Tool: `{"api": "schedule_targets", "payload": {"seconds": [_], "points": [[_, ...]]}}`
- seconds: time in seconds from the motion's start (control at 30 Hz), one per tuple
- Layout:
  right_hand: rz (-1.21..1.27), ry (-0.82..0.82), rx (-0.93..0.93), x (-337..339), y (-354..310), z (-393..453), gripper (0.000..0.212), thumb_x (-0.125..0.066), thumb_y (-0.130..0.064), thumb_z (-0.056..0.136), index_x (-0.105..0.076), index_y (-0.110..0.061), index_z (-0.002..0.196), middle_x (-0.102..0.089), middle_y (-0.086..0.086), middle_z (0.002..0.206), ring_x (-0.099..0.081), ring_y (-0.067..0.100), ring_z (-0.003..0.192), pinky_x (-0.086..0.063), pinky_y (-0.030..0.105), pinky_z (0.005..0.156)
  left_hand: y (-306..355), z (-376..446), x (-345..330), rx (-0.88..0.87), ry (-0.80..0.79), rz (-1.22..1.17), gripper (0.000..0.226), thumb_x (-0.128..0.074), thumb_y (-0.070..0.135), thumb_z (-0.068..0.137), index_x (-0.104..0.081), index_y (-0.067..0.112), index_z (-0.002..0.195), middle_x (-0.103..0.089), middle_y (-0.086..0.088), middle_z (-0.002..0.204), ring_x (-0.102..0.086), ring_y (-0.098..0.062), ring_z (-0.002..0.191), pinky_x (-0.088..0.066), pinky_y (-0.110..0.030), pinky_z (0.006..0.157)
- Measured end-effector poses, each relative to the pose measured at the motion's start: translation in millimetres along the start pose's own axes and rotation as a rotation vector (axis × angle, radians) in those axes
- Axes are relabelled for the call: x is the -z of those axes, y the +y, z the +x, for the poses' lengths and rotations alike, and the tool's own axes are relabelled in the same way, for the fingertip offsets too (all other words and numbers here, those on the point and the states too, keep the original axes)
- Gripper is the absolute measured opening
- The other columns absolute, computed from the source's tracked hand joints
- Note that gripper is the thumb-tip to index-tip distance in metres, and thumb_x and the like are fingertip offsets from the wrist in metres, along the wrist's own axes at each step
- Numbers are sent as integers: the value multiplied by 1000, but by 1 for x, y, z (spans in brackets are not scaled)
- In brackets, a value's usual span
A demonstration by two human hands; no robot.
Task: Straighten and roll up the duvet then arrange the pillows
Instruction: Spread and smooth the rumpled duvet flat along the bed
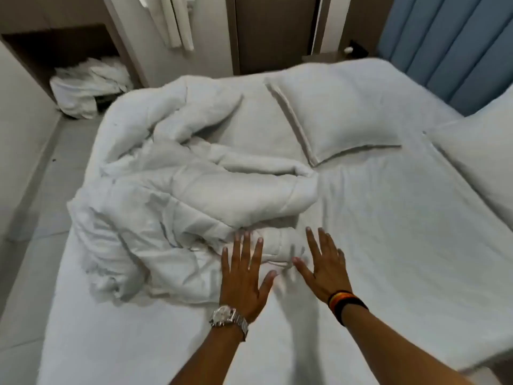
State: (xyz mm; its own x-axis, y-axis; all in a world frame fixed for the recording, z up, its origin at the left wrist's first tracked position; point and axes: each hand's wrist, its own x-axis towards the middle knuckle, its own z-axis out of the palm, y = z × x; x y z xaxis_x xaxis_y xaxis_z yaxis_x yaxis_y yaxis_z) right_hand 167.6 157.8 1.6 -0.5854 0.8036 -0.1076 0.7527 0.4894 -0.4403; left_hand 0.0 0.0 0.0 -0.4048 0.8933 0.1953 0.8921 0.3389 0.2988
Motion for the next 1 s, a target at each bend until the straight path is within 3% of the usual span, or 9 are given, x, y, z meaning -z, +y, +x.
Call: {"api": "schedule_targets", "payload": {"seconds": [0.13,0.27,0.43,0.5,0.6,0.67,0.8,0.93,1.0], "points": [[35,-148,176,-46,26,51,100,-42,-82,94,6,-35,168,2,2,178,-2,23,165,-18,55,130,-12,-3,-57,147,-36,77,77,-30,62,105,-13,23,168,-1,-10,176,-2,-34,162,-10,-65,125],[20,-148,421,-82,39,101,113,-54,-84,88,-1,-27,170,-10,7,177,-10,27,163,-16,53,130,-36,3,-89,188,-21,125,77,-33,61,103,-11,26,168,1,-9,176,0,-33,162,-5,-64,126],[82,-118,508,-101,25,131,99,-70,-68,87,-33,-19,164,-59,9,150,-56,30,137,-27,53,126,-57,15,-95,193,-6,172,75,-21,64,104,-10,26,169,2,-8,177,1,-31,162,-3,-64,126],[216,-136,450,-100,13,121,85,-72,-60,89,-41,-23,159,-70,10,135,-68,33,118,-50,49,107,-57,16,-88,212,-9,168,74,-20,62,105,-10,24,169,1,-8,177,3,-31,162,-3,-63,126],[327,-123,348,-89,-1,88,67,-65,-64,89,-47,-34,147,-79,4,113,-75,32,97,-60,44,83,-47,11,-71,242,-14,133,71,-14,59,106,-15,23,168,-6,-8,176,1,-29,162,-7,-62,126],[411,-149,255,-73,-6,57,63,-69,-68,88,-50,-37,140,-79,-1,110,-75,26,96,-61,42,83,-35,5,-52,254,-26,89,70,-11,57,107,-21,23,167,-13,-7,175,-3,-28,162,-10,-63,126],[691,-194,2,-39,-12,-24,57,-79,-69,80,-62,-40,126,-74,-20,108,-69,0,98,-55,20,82,2,-13,-12,216,-35,12,71,-10,56,107,-32,20,164,-22,-8,173,-11,-31,162,-9,-64,125],[965,-166,-175,-9,6,-115,42,-90,-49,79,-73,-30,112,-79,-11,107,-73,2,98,-58,23,81,47,-49,12,95,-45,-63,69,-15,53,107,-37,18,162,-27,-9,172,-17,-31,160,-10,-61,126],[1071,-148,-246,3,25,-164,46,-92,-49,76,-77,-25,112,-81,-8,110,-76,9,101,-60,24,80,72,-72,14,12,-85,-116,70,-16,56,106,-35,20,163,-29,-8,171,-18,-30,160,-10,-58,127]]}}
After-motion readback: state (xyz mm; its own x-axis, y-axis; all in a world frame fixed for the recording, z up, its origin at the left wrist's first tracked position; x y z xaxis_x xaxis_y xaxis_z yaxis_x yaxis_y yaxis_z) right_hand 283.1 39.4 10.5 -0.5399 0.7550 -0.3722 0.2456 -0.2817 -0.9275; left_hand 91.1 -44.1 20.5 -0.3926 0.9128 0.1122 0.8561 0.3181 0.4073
